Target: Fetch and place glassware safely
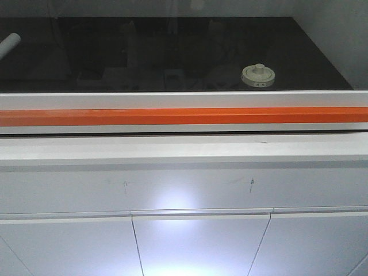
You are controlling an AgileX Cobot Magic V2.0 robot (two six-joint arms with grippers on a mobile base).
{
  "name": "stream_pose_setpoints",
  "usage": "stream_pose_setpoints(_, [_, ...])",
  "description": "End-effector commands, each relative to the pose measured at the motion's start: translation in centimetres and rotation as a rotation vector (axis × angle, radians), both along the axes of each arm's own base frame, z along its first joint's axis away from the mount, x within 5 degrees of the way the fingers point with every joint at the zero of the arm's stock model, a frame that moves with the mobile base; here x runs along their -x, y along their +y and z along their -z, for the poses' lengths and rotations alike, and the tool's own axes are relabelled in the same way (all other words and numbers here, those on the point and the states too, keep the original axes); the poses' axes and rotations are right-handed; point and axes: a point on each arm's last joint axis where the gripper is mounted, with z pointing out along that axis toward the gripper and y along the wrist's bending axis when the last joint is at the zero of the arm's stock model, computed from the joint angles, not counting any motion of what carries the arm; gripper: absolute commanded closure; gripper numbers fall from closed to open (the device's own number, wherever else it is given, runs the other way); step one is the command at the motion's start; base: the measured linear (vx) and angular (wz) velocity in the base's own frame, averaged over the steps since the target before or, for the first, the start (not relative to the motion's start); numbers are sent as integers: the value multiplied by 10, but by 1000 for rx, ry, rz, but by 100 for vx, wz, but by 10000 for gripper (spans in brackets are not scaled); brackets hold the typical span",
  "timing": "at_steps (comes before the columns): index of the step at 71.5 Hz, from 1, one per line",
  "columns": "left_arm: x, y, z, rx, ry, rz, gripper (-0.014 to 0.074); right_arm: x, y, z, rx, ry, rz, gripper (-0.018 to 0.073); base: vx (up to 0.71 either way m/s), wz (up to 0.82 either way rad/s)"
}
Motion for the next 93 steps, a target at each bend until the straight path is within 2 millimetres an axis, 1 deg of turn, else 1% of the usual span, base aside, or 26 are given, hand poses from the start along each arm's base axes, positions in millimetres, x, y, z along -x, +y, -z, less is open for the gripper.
stream_pose_setpoints(1, [-8, 0, -41, 5, -54, 3, 603, -5, 0, -40, 14, -96, 8, 563, 0, 0])
stream_pose_setpoints(5, [-17, 0, -55, 5, -39, 3, 603, -14, 0, -52, 13, -92, 8, 563, 0, 0])
stream_pose_setpoints(12, [-37, -1, -73, 5, -10, 2, 603, -33, 0, -63, 13, -62, 7, 563, 0, 0])
stream_pose_setpoints(19, [-59, -2, -84, 5, 24, 3, 603, -53, 0, -65, 8, -13, 4, 563, 0, 0])
stream_pose_setpoints(26, [-79, -2, -83, 9, 87, 4, 603, -74, 0, -60, 3, 47, 2, 563, 0, 0])
stream_pose_setpoints(31, [-92, -2, -75, 8, 160, 3, 603, -85, 0, -52, 3, 110, 1, 563, 0, 0])
stream_pose_setpoints(37, [-108, -2, -60, 5, 298, 0, 603, -96, 0, -41, 1, 218, -4, 563, 0, 0])
stream_pose_setpoints(46, [-124, -3, -41, 0, 438, -4, 603, -108, 0, -24, -1, 364, -9, 563, 0, 0])
stream_pose_setpoints(52, [-131, -3, -26, -1, 484, -4, 603, -112, 0, -13, -3, 417, -10, 563, 0, 0])
stream_pose_setpoints(60, [-134, -3, 2, -2, 514, -2, 603, -113, 0, 5, -17, 444, -12, 563, 0, 0])
stream_pose_setpoints(70, [-131, -3, 33, -3, 501, 1, 603, -110, -1, 36, -18, 428, -6, 563, 0, 0])
stream_pose_setpoints(73, [-131, -3, 44, -3, 483, 3, 603, -109, -1, 47, -17, 411, -2, 563, 0, 0])
stream_pose_setpoints(80, [-127, -4, 63, -1, 416, 8, 603, -105, -1, 67, -4, 356, 5, 563, 0, 0])
stream_pose_setpoints(87, [-121, -4, 76, 0, 328, 12, 603, -105, 0, 86, 30, 314, 2, 563, 0, 0])
stream_pose_setpoints(93, [-118, -4, 86, 3, 283, 15, 603, -113, 3, 100, 80, 329, -18, 563, 0, 0])
